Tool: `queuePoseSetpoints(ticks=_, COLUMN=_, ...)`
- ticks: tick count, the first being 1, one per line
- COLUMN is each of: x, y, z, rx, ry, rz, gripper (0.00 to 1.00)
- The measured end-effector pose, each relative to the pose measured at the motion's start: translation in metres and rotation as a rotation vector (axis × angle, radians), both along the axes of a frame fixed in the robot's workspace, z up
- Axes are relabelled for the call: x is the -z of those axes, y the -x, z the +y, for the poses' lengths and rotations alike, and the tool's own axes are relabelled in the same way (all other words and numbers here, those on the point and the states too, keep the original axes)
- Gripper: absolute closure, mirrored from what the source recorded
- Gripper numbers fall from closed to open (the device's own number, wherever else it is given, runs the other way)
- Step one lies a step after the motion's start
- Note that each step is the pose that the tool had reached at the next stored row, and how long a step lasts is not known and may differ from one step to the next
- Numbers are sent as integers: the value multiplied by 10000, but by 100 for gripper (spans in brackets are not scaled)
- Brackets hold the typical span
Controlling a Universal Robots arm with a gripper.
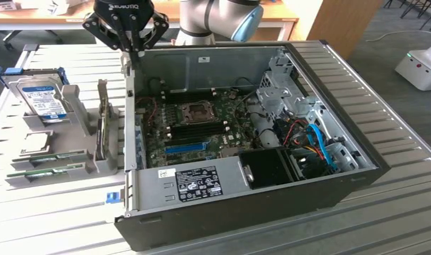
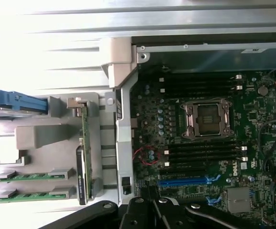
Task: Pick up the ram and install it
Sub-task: 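Reach for the ram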
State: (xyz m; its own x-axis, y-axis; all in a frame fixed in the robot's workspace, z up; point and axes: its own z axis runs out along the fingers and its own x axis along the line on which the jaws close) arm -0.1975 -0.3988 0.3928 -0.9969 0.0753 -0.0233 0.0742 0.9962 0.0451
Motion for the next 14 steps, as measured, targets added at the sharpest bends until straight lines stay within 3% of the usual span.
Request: queuePoseSetpoints(ticks=14, x=3, y=262, z=0, rx=-1, ry=0, rz=0, gripper=89)
